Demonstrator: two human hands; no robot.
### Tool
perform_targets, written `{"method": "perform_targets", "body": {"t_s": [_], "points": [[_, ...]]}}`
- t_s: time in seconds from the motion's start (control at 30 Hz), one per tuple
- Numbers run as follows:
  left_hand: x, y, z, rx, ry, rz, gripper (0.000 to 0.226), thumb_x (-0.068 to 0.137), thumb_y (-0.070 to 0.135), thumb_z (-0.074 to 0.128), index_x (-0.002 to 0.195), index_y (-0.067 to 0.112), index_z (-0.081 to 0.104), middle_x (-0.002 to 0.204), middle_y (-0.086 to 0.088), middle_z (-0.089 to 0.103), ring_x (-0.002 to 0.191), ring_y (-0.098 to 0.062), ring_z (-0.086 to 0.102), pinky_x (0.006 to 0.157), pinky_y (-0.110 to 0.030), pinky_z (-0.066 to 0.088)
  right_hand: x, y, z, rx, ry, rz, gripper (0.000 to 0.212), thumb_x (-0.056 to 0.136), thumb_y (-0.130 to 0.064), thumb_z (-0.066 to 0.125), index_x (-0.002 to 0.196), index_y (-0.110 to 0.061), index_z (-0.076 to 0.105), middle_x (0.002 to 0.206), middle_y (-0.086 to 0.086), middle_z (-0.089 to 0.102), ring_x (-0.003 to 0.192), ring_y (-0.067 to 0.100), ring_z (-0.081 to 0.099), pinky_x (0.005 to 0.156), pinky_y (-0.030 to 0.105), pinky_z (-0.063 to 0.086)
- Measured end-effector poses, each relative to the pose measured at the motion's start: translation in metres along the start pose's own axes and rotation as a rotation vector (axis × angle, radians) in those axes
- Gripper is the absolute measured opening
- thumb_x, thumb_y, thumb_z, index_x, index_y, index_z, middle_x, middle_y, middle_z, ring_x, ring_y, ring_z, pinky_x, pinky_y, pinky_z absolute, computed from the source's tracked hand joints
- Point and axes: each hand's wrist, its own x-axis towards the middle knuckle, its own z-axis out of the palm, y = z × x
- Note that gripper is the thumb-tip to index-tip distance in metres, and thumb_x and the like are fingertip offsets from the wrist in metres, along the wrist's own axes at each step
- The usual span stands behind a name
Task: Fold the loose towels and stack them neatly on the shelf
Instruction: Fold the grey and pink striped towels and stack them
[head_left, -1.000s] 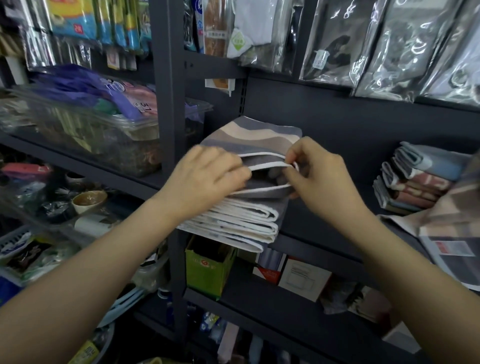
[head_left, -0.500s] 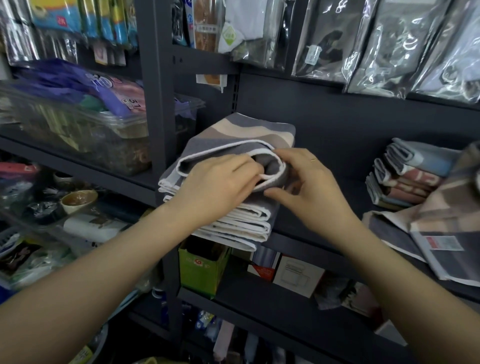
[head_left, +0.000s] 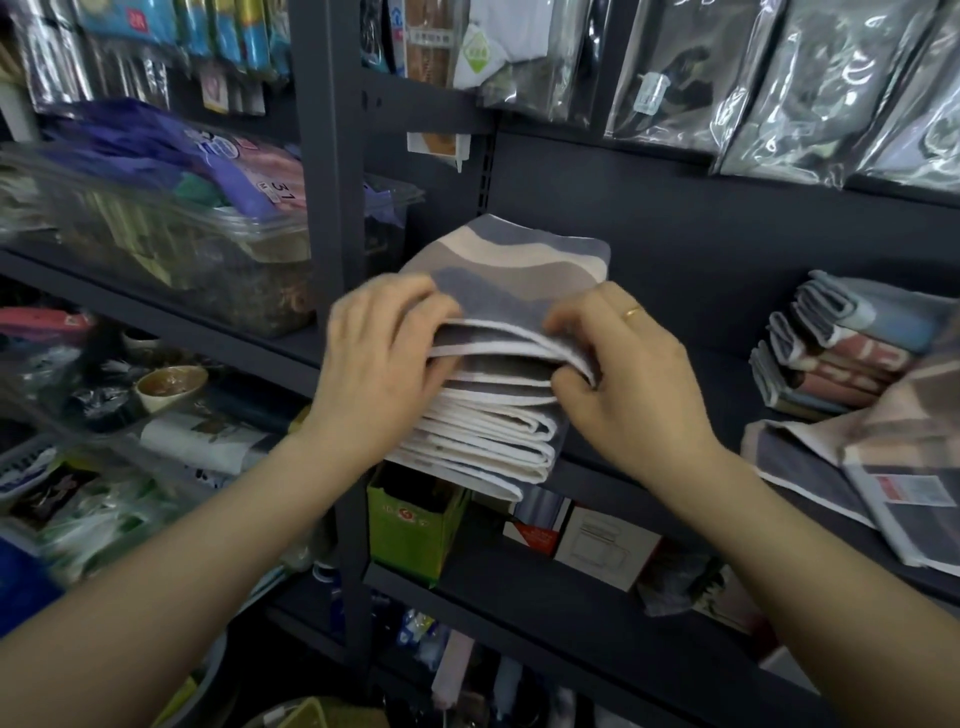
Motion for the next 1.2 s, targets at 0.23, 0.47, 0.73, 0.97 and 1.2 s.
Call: {"method": "perform_targets", "body": {"t_s": [0.23,0.47,0.73,0.97,1.2], "points": [[0.002,-0.038,-0.020,-0.161,-0.535,0.109,0.026,0.080,0.015,0.046,0.093,0.007,0.067,0.089,-0.009,0.062,0.081,-0.023,0.050,0.070,-0.038,0.045,0.002,0.011,-0.003,0.180,-0.365,-0.186,0.017,0.079,-0.023,0.052,0.082,-0.012,0.064,0.073,-0.009,0.054,0.064,0.007,0.053,0.058,0.028,0.046],[0.030,-0.022,-0.011,-0.211,-0.476,0.012,0.045,0.085,0.047,0.042,0.069,0.007,0.057,0.106,-0.009,0.058,0.088,-0.026,0.056,0.076,-0.037,0.044,0.054,0.080,0.040,0.528,0.091,0.646,0.011,0.089,-0.018,0.055,0.090,-0.008,0.059,0.082,0.000,0.061,0.075,0.012,0.055,0.070,0.032,0.046],[0.056,-0.020,0.014,-0.138,-0.739,-0.023,0.078,0.076,0.070,0.014,0.132,0.028,0.049,0.138,0.007,0.048,0.122,-0.016,0.046,0.096,-0.033,0.038,0.118,0.138,0.063,0.941,0.010,1.179,0.034,0.080,-0.027,0.070,0.106,-0.008,0.059,0.090,0.007,0.063,0.067,0.016,0.058,0.050,0.027,0.048],[0.065,-0.033,0.014,-0.061,-0.819,-0.177,0.080,0.076,0.078,0.001,0.076,0.020,0.057,0.089,0.006,0.059,0.086,-0.015,0.056,0.065,-0.034,0.043,0.122,0.152,0.078,0.819,0.022,1.193,0.035,0.079,-0.005,0.063,0.112,-0.003,0.052,0.080,0.012,0.057,0.056,0.018,0.059,0.040,0.019,0.045],[0.085,-0.007,0.028,0.108,-0.837,-0.195,0.105,0.049,0.092,0.001,0.114,0.025,0.050,0.105,0.003,0.060,0.094,-0.016,0.055,0.069,-0.030,0.041,0.124,0.128,0.058,0.221,-0.037,0.278,0.042,0.085,-0.022,0.063,0.125,-0.014,0.054,0.132,0.007,0.050,0.125,0.019,0.043,0.099,0.019,0.027]]}}
